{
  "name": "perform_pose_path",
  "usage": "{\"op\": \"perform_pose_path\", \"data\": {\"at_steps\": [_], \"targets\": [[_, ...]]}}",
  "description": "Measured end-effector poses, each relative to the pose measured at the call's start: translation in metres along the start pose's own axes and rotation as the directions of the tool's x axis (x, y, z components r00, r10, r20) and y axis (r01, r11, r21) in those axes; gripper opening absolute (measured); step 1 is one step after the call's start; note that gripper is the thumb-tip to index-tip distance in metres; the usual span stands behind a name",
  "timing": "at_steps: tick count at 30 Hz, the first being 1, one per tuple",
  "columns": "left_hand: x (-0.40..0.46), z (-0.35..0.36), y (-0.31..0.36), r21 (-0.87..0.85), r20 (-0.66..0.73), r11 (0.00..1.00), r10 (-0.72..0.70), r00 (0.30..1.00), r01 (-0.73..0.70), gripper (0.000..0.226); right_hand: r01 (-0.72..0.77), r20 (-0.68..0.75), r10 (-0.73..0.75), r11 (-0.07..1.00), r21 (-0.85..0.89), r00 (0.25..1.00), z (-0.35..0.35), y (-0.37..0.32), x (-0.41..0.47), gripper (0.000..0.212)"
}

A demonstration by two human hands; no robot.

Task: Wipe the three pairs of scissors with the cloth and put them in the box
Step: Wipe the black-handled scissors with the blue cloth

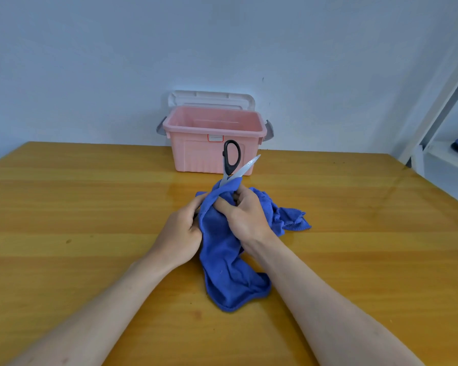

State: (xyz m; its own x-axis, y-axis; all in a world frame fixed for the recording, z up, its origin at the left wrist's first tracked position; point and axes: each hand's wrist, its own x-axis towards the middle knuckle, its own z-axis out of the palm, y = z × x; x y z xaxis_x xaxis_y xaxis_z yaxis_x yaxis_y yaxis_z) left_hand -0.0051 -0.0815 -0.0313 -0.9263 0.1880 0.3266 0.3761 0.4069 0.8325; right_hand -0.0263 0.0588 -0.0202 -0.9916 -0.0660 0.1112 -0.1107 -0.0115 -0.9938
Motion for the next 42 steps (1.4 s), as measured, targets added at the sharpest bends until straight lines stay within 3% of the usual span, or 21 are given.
{"op": "perform_pose_path", "data": {"at_steps": [2, 6, 12, 18, 21, 26, 31, 36, 42], "targets": [[0.002, 0.002, 0.001, -0.021, 0.002, 1.000, -0.009, 1.000, 0.009, 0.060, -0.005, -0.093, -0.001, 0.998, -0.062, 0.996, 0.003, -0.003, 0.000, 0.009], [0.002, 0.003, 0.004, -0.005, 0.010, 1.000, 0.002, 1.000, -0.002, 0.052, -0.030, -0.178, 0.014, 0.995, -0.091, 0.984, 0.006, -0.004, 0.002, 0.024], [0.004, -0.008, 0.006, 0.032, 0.059, 0.999, -0.044, 0.997, 0.042, 0.043, -0.013, -0.021, 0.011, 0.991, -0.131, 1.000, -0.007, -0.005, 0.006, 0.024], [0.006, -0.021, 0.002, 0.001, 0.074, 0.998, -0.069, 0.995, 0.069, 0.031, -0.082, 0.178, 0.111, 0.983, -0.163, 0.978, -0.028, -0.006, 0.008, 0.018], [0.008, -0.025, -0.007, 0.013, 0.063, 0.998, -0.067, 0.996, 0.066, 0.030, -0.071, 0.182, 0.107, 0.979, -0.194, 0.977, -0.028, -0.009, 0.008, 0.017], [0.008, -0.017, -0.005, 0.078, -0.066, 0.997, -0.010, 0.998, 0.015, 0.029, -0.046, 0.162, 0.074, 0.984, -0.171, 0.984, -0.024, -0.018, 0.006, 0.026], [0.011, -0.016, -0.008, 0.127, -0.131, 0.992, 0.022, 0.991, -0.006, 0.029, -0.034, 0.179, 0.070, 0.979, -0.199, 0.981, -0.025, -0.018, 0.007, 0.020], [0.011, -0.023, -0.012, 0.132, -0.063, 0.991, -0.004, 0.998, 0.013, 0.028, 0.017, 0.206, 0.050, 0.951, -0.309, 0.977, -0.024, -0.013, 0.009, 0.021], [0.006, -0.016, 0.002, 0.084, 0.070, 0.996, 0.023, 0.997, -0.029, 0.008, 0.121, 0.199, -0.038, 0.898, -0.424, 0.979, -0.012, -0.010, 0.004, 0.032]]}}
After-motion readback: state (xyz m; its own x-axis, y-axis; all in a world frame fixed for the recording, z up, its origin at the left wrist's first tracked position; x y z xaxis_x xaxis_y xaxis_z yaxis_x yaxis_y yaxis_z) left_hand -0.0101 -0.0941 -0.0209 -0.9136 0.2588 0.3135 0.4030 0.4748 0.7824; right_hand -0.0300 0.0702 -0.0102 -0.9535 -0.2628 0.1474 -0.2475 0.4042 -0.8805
